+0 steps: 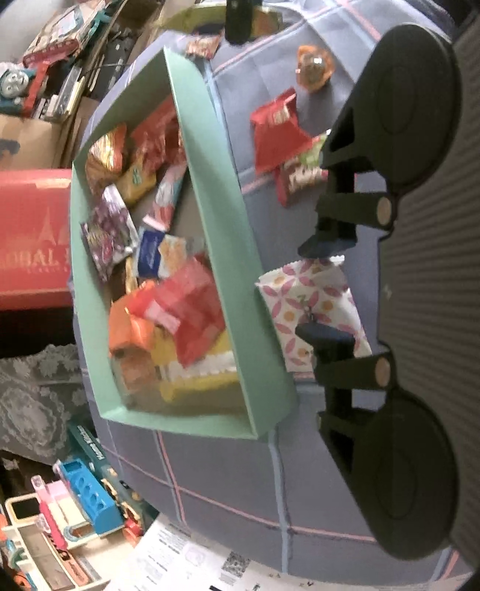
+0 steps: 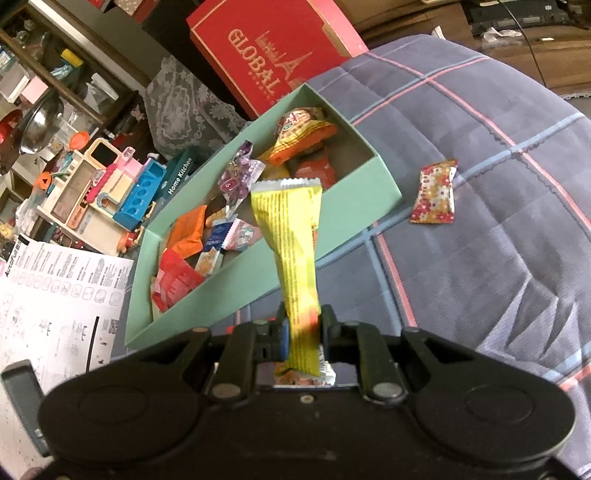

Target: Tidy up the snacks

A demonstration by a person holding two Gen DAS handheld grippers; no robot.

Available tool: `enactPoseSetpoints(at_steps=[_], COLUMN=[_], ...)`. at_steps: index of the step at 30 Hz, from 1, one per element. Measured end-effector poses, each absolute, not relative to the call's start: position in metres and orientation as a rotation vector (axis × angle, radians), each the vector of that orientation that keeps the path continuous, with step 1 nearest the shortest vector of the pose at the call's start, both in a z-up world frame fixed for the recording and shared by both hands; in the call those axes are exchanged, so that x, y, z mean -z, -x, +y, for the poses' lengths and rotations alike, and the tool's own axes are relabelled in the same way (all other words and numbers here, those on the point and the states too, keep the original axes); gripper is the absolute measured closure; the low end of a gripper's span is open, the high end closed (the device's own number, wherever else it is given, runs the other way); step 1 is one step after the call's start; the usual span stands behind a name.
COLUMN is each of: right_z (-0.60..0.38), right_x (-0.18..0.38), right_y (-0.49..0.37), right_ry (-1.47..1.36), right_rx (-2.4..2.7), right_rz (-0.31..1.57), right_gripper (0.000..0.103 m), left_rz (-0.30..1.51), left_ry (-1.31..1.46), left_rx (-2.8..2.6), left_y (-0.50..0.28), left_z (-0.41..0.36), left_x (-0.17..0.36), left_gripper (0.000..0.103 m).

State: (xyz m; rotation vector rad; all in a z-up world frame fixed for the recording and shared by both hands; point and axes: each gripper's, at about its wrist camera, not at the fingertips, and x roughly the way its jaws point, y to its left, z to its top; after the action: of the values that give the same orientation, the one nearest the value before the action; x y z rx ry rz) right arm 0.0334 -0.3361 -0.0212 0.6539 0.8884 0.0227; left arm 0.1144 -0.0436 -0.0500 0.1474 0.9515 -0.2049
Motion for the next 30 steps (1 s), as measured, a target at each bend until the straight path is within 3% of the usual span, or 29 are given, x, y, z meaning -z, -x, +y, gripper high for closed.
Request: enactPoseSetpoints(at_steps=[2,4,9,13,14,15,16,18,25,30], right_z=[-0.336,-0.336,-0.337,-0.332,-0.331,-0.331,-0.332,-0.334,-0.336,-0.340], right_x=[0.020,0.020,0.023,0.024,0.024,0.024,0.024,0.023,0.020,0.012], right_y=[-0.034,-0.034,-0.037,-0.040,-0.040,-0.040,-0.041,-0.041,-0.039,-0.040], right_ry=[-0.649,-0.647,-0.644,-0.640,-0.639,-0.637,-0.636,-0.636,-0.633,-0.641], right_rx=[-0.024,-0.023,-0.026,-0.037,-0.040,-0.042,-0.043,-0.042,-0.049,-0.056], right_rz=[0.887,0.888,0.899,0.908,0.909,0.911,0.912,0.913,0.902,0.878], right_gripper=[0.087,0.087,0.087,0.087,0.087,0.087,0.087,0.087,0.087,0.087], left_rz=[0.951,0.948,0.964,1.037,1.029,1.023,1.012,1.008,1.025,0.953], left_ry=[-0.145,-0.163,-0.109,-0.083,-0.068,-0.066,-0.069,-0.067,-0.004,0.000], left_rx=[0.205,0.181,0.116,0.093,0.098,0.107,0.115,0.143,0.173,0.236], left_y=[-0.116,-0.115,-0.112,-0.120,-0.119,-0.119,-0.119,-0.116,-0.108,-0.093], left_z=[-0.041,-0.041,-0.023,-0.016,-0.013,-0.013,-0.013,-0.014,-0.013,-0.020], left_x=[0.051,0.052,0.054,0.068,0.068,0.068,0.067,0.062,0.054,0.020], left_gripper=[0.057,0.039,0.017,0.015,0.016,0.023,0.036,0.052,0.053,0.052])
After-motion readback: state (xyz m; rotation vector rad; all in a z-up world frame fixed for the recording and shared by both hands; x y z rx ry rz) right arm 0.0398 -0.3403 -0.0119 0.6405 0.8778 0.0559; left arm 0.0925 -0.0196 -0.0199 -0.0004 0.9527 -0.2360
